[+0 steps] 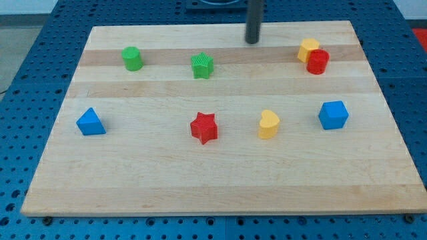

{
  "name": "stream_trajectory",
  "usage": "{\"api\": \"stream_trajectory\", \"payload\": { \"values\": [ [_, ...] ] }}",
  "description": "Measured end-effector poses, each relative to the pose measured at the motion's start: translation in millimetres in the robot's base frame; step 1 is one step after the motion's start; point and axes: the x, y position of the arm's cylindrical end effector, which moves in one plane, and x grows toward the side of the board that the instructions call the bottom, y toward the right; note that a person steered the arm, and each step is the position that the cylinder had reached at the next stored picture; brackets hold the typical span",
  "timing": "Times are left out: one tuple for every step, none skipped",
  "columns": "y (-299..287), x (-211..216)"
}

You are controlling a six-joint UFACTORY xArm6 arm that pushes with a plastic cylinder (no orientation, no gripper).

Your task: Slide green star towards the center right

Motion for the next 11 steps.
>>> {"api": "stream_trajectory", "payload": {
  "values": [
    [-50.0, 13.5],
    [-91.2, 35.5],
    [-131.0, 41.0],
    [-150.2, 61.3],
    [-125.4, 83.3],
    [-71.8, 84.9],
    [-64.4, 83.9],
    [-68.3, 58.5],
    [-61.6, 45.9],
    [-32.5, 71.9],
    [1.1, 114.2]
  ]
}}
